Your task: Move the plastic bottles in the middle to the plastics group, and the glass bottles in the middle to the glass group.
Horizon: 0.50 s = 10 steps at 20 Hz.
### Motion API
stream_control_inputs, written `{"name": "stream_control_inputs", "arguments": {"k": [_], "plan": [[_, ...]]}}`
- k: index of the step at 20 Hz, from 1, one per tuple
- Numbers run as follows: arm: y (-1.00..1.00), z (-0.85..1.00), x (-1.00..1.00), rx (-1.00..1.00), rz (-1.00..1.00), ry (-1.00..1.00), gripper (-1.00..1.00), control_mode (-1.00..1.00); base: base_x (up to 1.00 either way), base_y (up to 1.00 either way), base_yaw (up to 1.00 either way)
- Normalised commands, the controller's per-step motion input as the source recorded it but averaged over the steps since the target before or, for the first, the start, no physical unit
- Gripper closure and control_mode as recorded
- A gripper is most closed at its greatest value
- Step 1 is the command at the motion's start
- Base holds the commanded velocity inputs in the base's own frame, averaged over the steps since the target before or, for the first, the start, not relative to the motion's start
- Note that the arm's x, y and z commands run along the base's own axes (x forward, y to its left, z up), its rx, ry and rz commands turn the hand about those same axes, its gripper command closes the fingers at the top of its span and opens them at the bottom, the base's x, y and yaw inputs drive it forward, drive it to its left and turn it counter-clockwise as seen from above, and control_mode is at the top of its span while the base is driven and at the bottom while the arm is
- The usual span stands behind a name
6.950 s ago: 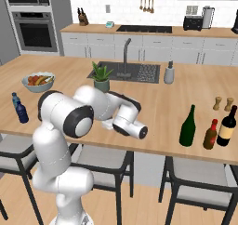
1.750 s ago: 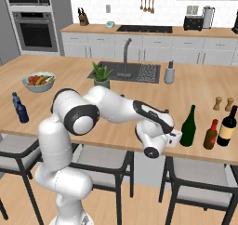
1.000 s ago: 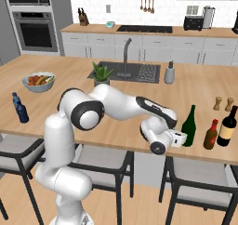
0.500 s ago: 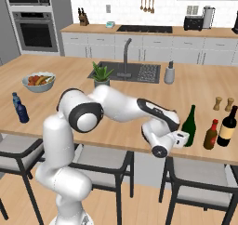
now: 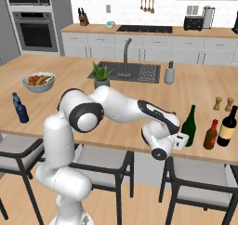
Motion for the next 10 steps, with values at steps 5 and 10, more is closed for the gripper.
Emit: {"name": "stream_control_inputs", "arguments": {"k": [5, 10], "plan": [[0.07, -0.14, 0.00, -0.04, 0.00, 0.00, 1.00, -1.00, 0.00, 0.00, 0.00], [0.02, 0.00, 0.00, -0.03, 0.00, -0.08, 1.00, -1.00, 0.00, 0.00, 0.00]]}}
